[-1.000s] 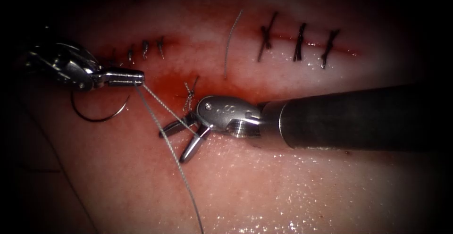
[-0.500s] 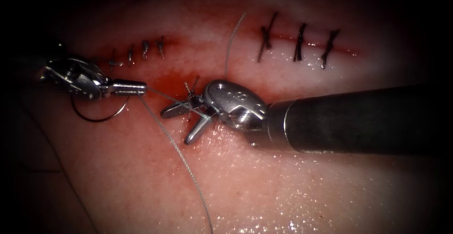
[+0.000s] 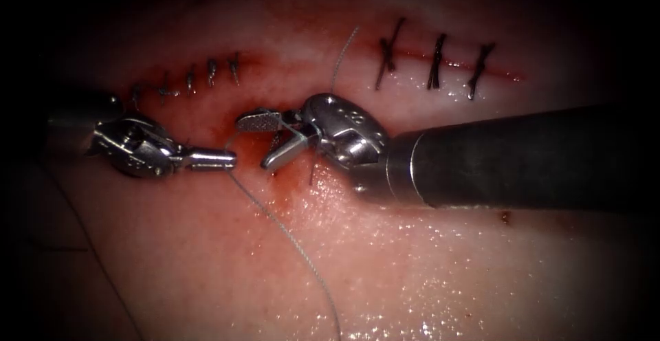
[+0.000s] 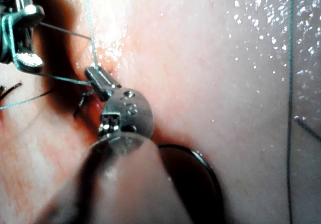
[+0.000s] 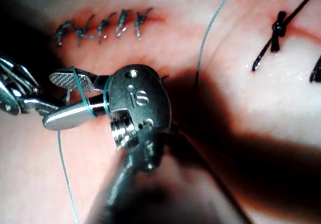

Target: Wound Closure

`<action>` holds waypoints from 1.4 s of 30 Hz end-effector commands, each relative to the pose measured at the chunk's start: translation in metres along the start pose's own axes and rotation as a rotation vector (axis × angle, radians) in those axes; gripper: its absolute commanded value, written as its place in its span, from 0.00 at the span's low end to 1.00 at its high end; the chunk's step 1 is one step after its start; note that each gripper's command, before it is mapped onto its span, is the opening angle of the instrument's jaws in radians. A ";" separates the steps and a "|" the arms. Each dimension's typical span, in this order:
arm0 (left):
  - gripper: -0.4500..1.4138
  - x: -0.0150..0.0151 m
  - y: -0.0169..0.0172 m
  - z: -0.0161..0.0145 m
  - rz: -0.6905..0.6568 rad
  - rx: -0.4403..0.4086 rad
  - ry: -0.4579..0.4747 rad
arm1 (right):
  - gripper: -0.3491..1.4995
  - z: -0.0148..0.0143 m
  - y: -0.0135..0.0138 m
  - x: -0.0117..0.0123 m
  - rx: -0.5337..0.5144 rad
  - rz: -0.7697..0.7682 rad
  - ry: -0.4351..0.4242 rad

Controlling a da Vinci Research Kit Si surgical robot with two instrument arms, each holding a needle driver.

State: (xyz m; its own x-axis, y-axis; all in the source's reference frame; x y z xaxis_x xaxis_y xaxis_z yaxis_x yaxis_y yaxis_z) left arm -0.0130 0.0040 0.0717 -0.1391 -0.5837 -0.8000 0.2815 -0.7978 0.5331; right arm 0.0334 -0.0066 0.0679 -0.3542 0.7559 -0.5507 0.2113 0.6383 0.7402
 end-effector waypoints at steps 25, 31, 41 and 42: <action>0.00 0.0012 -0.0001 0.0068 -0.016 0.016 -0.014 | 0.78 -0.0035 0.0009 -0.0011 -0.756 -0.090 -0.096; 0.00 0.0008 -0.0012 0.0071 -0.023 0.034 -0.023 | 0.84 -0.0044 0.0007 -0.0006 -0.821 -0.093 -0.071; 0.00 -0.0013 -0.0032 0.0083 -0.056 0.057 -0.048 | 0.84 -0.0064 0.0005 -0.0002 -0.995 0.008 -0.086; 0.00 -0.0014 -0.0033 0.0085 -0.056 0.058 -0.051 | 0.84 -0.0065 0.0005 -0.0003 -1.000 0.009 -0.090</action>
State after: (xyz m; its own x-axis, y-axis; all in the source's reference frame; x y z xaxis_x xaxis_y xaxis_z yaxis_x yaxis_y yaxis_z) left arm -0.0214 0.0067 0.0729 -0.2048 -0.5440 -0.8137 0.2145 -0.8360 0.5050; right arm 0.0270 -0.0070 0.0704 -0.2793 0.7952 -0.5381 -0.6669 0.2425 0.7046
